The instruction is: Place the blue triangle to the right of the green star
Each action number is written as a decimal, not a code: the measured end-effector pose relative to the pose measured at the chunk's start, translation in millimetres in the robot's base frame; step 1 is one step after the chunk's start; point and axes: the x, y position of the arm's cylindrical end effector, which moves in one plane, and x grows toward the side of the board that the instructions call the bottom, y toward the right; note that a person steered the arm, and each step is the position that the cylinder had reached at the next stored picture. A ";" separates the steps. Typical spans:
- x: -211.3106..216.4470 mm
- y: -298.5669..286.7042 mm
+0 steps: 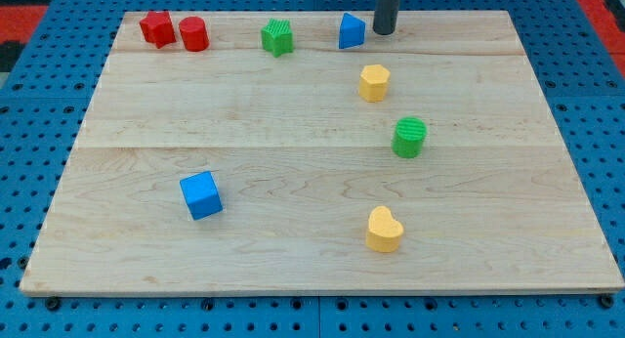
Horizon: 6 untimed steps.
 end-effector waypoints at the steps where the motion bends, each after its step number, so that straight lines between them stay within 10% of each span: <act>1: 0.0 -16.2; 6: 0.1 -60.2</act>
